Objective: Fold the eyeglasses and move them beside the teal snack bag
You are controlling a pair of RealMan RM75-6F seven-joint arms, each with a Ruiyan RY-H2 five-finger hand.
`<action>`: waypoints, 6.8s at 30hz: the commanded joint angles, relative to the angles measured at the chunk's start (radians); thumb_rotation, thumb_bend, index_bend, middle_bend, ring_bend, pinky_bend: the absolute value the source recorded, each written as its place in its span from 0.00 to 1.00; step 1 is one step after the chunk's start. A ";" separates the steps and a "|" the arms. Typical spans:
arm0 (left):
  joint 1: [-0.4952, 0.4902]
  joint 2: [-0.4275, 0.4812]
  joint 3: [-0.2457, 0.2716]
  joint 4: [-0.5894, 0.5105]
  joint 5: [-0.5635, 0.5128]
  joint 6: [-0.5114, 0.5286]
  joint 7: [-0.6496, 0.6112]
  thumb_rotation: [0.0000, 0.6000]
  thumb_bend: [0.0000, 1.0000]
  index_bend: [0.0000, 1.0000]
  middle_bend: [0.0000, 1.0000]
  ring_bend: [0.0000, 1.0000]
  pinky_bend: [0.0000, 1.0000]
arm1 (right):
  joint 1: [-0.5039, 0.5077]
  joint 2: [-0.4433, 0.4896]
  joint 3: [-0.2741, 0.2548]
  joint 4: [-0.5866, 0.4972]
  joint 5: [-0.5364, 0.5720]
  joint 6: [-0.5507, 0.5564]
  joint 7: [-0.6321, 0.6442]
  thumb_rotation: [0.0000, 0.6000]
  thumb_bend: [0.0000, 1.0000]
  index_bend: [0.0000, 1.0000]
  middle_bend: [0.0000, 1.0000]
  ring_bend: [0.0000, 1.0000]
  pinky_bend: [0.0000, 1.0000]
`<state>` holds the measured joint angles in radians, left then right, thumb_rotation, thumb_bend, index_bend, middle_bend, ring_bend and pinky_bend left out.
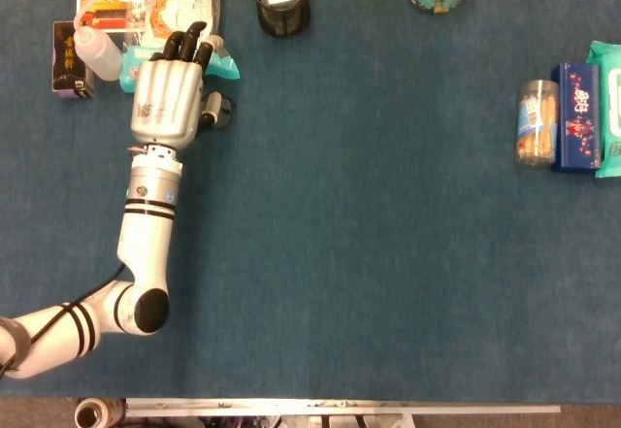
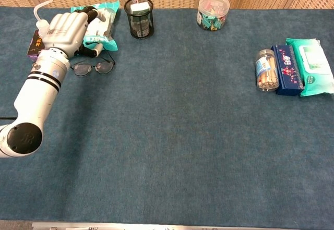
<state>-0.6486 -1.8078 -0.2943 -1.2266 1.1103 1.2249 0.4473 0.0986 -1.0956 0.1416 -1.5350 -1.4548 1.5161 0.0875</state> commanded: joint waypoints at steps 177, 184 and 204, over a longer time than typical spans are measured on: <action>0.077 -0.091 0.030 0.296 0.076 0.056 -0.109 1.00 0.36 0.24 0.18 0.19 0.46 | -0.001 -0.008 -0.010 -0.004 -0.004 -0.010 -0.006 1.00 0.17 0.23 0.34 0.32 0.54; 0.137 0.014 0.081 0.114 0.170 0.144 -0.173 1.00 0.37 0.35 0.26 0.26 0.49 | -0.001 -0.007 -0.009 -0.005 -0.008 -0.004 -0.004 1.00 0.17 0.23 0.34 0.32 0.54; 0.119 0.139 0.184 0.051 0.282 -0.007 -0.289 1.00 0.59 0.38 0.29 0.31 0.54 | 0.001 -0.003 -0.008 -0.012 -0.007 -0.007 -0.008 1.00 0.17 0.23 0.34 0.32 0.54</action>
<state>-0.5280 -1.6675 -0.1106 -1.1768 1.3914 1.2202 0.1583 0.1002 -1.0987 0.1339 -1.5467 -1.4623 1.5094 0.0792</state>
